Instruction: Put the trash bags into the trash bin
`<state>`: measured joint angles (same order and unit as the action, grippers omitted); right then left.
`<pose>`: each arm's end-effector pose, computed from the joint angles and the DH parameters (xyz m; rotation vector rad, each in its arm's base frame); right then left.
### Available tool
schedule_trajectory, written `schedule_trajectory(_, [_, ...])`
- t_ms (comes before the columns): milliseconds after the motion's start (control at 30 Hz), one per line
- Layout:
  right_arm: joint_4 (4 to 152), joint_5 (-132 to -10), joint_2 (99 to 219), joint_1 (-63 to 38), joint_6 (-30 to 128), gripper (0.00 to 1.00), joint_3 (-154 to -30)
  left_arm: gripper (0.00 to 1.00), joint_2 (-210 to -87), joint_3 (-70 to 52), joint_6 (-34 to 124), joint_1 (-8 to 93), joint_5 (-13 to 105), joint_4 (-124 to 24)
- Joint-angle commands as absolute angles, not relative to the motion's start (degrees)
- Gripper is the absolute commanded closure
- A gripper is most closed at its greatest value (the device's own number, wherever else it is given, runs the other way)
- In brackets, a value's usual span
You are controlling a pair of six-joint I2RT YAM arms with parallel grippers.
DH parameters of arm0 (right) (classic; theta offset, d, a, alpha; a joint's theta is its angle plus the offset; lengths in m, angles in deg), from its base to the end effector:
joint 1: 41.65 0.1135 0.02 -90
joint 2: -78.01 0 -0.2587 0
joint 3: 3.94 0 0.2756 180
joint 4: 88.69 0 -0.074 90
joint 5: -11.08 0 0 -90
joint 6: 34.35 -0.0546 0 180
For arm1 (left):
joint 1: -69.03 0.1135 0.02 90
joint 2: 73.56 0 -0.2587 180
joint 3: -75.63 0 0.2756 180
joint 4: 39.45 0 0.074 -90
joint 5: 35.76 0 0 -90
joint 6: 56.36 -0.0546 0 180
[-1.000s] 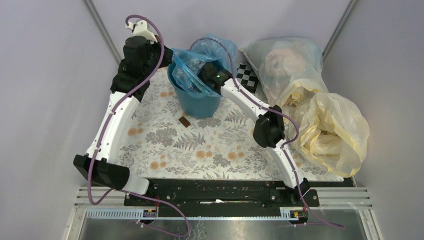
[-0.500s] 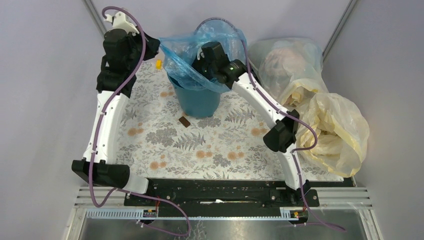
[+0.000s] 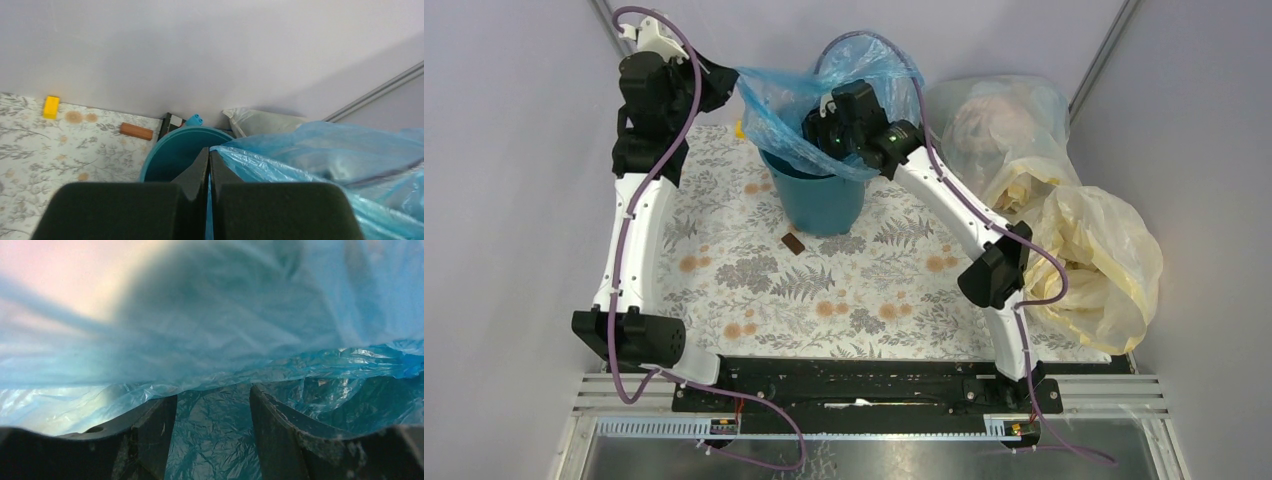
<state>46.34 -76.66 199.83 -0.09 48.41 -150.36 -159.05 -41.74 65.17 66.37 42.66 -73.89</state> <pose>0.3933 0.3516 0.4033 -0.6082 1.8780 0.6025 0.3601 -0.0277 0.5113 -0.2553 1.6307 -0.6210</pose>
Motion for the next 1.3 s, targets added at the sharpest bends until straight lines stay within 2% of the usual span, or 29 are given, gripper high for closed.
schedule_trajectory(0, [46.7, -77.4, 203.5, -0.4, 48.4, 0.38, -151.0, 1.0, -157.3, -38.3, 68.3, 66.5, 38.5, -66.4])
schedule_trajectory(200, [42.6, -73.9, 210.4, -0.6, 47.7, 0.39, -156.0, 1.0, -156.3, -35.5, 70.5, 66.5, 35.8, -60.9])
schedule_trajectory(367, [42.5, -73.7, 211.1, -0.7, 47.6, 0.39, -154.6, 1.0, -155.2, -33.9, 74.2, 66.5, 32.5, -51.0])
schedule_trajectory(500, [42.5, -75.9, 210.7, -0.7, 49.3, 0.39, -152.6, 1.0, -156.1, -35.6, 76.3, 66.5, 33.8, -48.7])
schedule_trajectory(700, [41.5, -74.8, 209.5, -0.7, 52.7, 0.39, -150.9, 0.99, -163.3, -47.7, 74.2, 67.4, 41.5, -64.3])
schedule_trajectory(867, [41.4, -72.9, 207.7, -0.7, 54.6, 0.37, -148.5, 0.95, -171.5, -56.4, 73.1, 69.0, 40.8, -72.7])
schedule_trajectory(1267, [41.9, -71.3, 204.7, -0.3, 56.2, 0.37, -147.0, 0.95, -177.3, -52.1, 71.2, 71.9, 41.4, -76.9])
